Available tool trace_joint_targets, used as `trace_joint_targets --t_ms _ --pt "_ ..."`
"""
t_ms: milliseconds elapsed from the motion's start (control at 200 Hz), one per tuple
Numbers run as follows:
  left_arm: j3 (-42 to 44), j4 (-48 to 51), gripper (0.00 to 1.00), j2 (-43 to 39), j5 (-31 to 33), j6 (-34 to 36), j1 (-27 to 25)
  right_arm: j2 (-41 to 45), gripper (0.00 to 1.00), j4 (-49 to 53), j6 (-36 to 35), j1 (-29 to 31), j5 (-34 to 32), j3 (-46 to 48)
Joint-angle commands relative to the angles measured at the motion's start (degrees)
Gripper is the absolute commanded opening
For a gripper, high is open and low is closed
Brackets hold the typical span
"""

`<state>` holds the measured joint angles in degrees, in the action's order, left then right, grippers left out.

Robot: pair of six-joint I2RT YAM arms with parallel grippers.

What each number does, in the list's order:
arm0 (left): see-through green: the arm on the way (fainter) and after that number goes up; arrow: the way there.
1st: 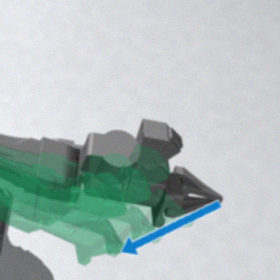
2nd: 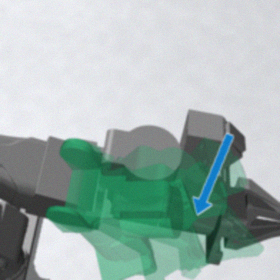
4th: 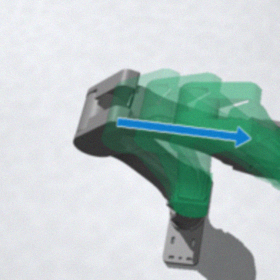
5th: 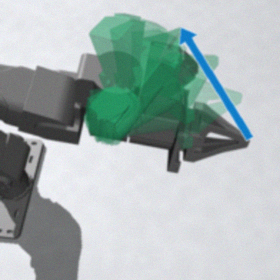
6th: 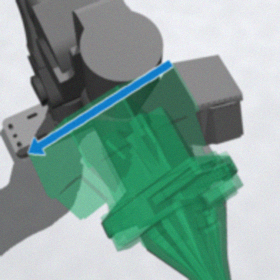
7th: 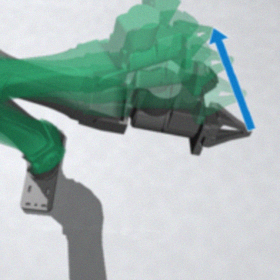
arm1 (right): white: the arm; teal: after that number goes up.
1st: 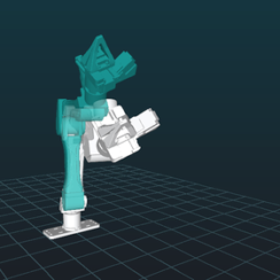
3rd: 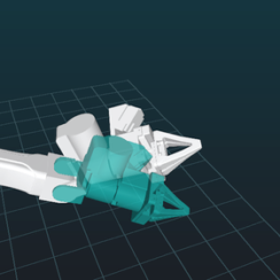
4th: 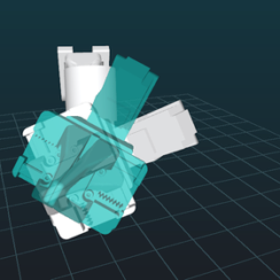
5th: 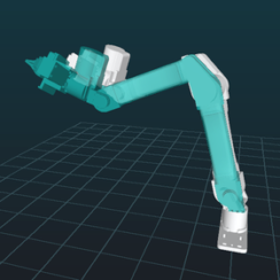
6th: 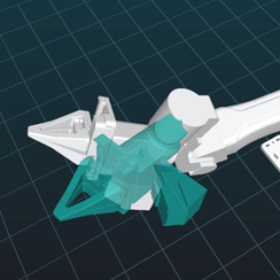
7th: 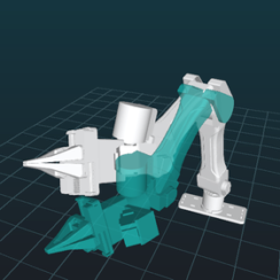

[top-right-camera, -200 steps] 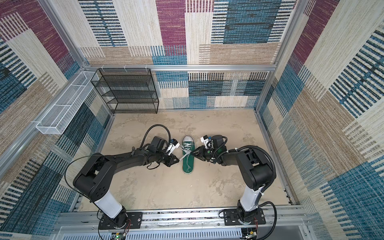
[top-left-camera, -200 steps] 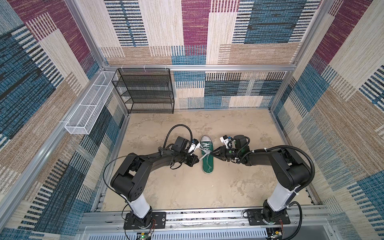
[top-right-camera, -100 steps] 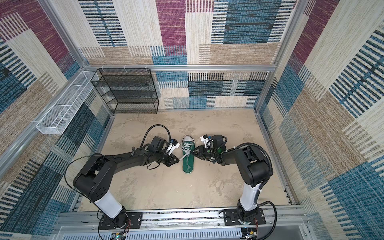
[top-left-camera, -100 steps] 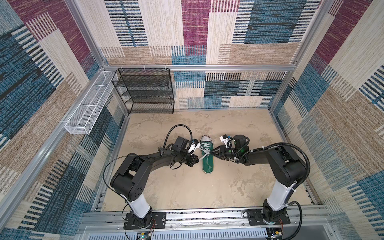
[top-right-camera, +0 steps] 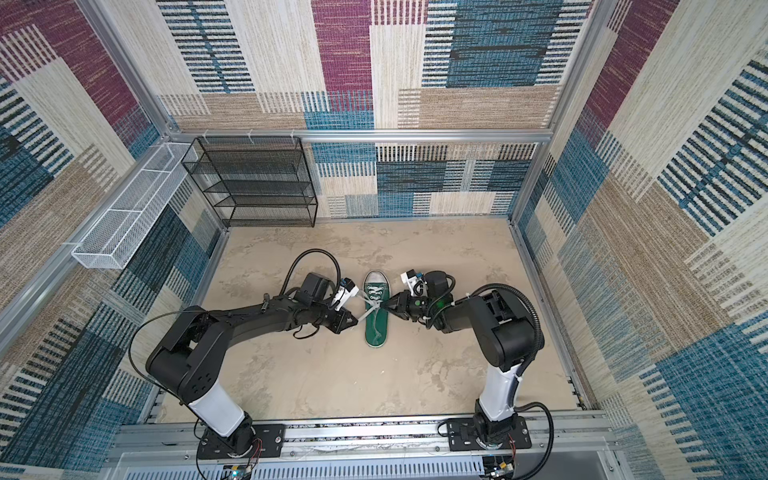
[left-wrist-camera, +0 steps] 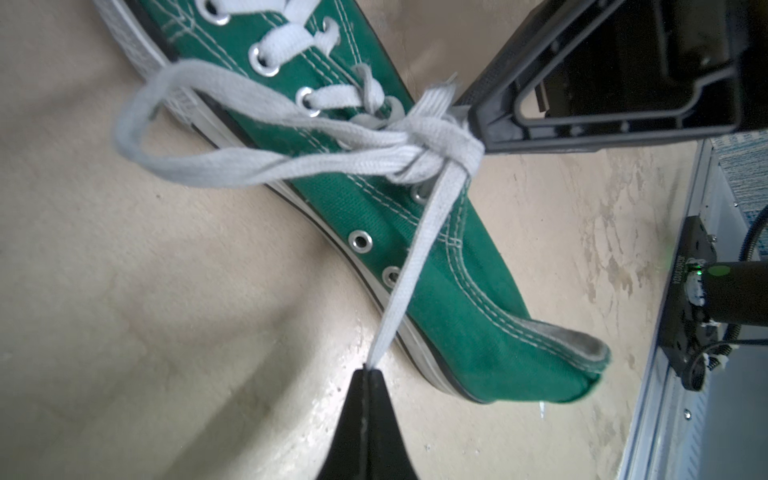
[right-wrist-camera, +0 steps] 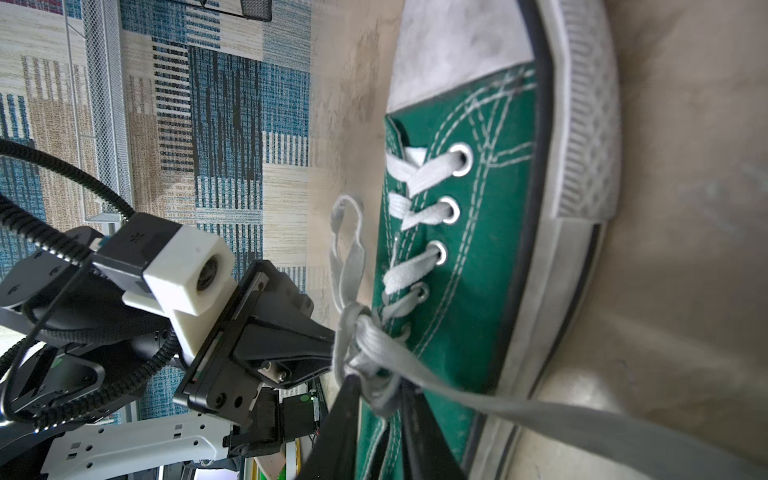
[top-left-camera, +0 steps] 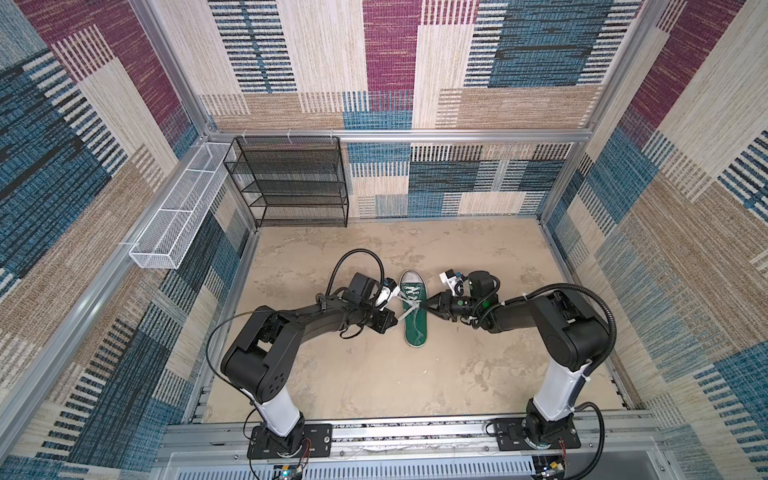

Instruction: Tie the shoes

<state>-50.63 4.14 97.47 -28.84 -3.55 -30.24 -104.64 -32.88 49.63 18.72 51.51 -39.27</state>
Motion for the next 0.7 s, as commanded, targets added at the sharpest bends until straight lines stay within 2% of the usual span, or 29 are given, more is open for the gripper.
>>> trace_joint_targets --t_ms 0,125,356,451,556,696 --pt "0.1 0.0 0.0 -0.1 -0.7 -0.6 0.1 0.9 0.13 -2.0 0.8 0.1 0.4 0.5" --pt "0.1 -0.4 0.0 -0.2 -1.1 -0.9 0.5 1.3 0.0 -1.4 0.3 0.0 0.1 0.7" --pt "2.8 -5.1 0.42 -4.6 -0.9 -4.6 3.4 1.6 0.0 -0.2 -0.6 0.1 -0.3 0.5" --pt "2.4 -5.7 0.52 -6.1 0.4 -4.1 3.9 2.0 0.0 1.1 -1.4 0.1 -0.3 0.2" --pt "0.6 -8.0 0.57 -4.0 -0.3 -6.6 5.1 1.7 0.0 1.0 -1.4 0.0 -0.1 0.3" --pt "-3.7 -11.4 0.58 2.5 -6.6 -10.3 6.2 2.0 0.0 1.3 -1.5 0.1 0.1 0.2"
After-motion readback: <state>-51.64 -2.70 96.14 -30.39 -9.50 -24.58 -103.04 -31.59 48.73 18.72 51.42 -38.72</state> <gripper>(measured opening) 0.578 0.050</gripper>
